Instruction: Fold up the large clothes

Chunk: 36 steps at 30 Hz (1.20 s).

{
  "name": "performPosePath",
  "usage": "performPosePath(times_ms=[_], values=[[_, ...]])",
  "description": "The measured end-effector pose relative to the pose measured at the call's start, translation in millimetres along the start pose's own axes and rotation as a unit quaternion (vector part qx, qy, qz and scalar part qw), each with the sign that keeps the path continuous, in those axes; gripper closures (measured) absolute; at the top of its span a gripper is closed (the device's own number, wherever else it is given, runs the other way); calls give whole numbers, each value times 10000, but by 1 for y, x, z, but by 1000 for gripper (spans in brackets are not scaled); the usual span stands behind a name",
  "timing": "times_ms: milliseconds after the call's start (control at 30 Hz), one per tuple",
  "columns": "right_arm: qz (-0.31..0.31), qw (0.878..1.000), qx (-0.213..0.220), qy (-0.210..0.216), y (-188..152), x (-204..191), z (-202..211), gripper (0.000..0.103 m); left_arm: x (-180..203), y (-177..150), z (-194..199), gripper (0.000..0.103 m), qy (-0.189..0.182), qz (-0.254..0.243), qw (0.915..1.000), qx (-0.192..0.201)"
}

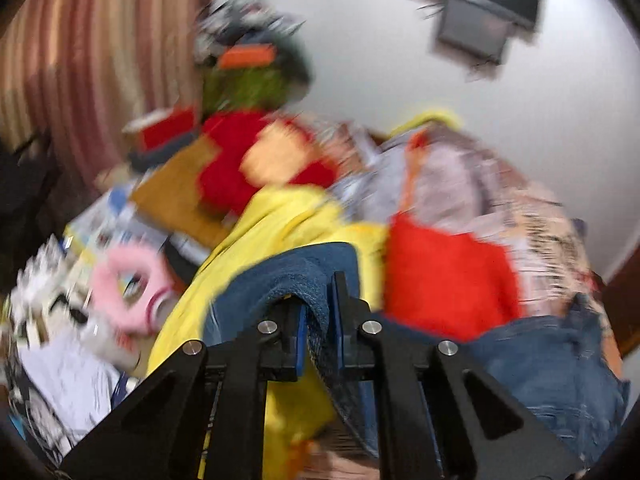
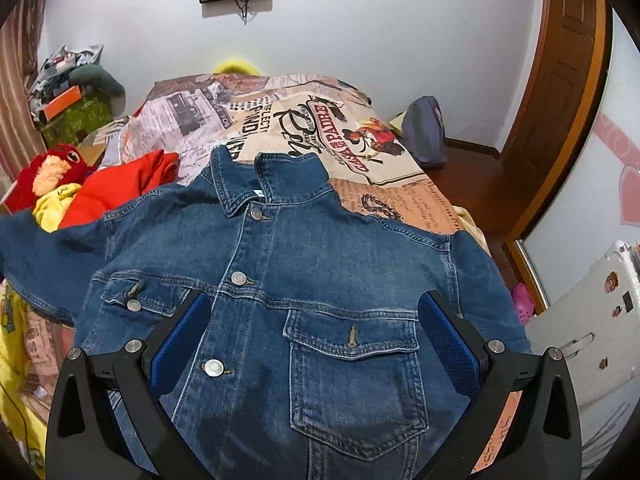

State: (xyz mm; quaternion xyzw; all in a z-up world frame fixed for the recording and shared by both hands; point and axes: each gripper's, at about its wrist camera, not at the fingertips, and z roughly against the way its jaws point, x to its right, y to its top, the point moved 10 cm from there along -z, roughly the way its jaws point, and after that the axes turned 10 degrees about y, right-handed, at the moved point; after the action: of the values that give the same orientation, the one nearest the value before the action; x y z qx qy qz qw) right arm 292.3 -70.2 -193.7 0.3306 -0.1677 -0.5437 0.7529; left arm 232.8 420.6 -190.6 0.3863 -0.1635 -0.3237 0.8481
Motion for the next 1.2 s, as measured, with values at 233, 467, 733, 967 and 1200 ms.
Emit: performPosePath(times_ms=[233, 467, 733, 967, 1200], values=[[-79, 9999, 113, 81, -4, 13, 6, 0, 120, 24, 85, 93, -1071, -695, 9897, 645], [-193, 9996, 189, 64, -12, 38, 14, 0, 239, -4, 118, 93, -1755, -1446, 9719, 606], [-464, 9989, 80, 5, -28, 69, 13, 0, 340, -110, 126, 93, -2321, -2429, 9417, -202], [-577, 9983, -61, -63, -41, 81, 10, 0, 378, -216, 132, 66, -2597, -3586, 8901, -1079], [-428, 9991, -47, 22, -33, 67, 12, 0, 356, -222, 160, 31, -2536, -4039, 8769, -605]])
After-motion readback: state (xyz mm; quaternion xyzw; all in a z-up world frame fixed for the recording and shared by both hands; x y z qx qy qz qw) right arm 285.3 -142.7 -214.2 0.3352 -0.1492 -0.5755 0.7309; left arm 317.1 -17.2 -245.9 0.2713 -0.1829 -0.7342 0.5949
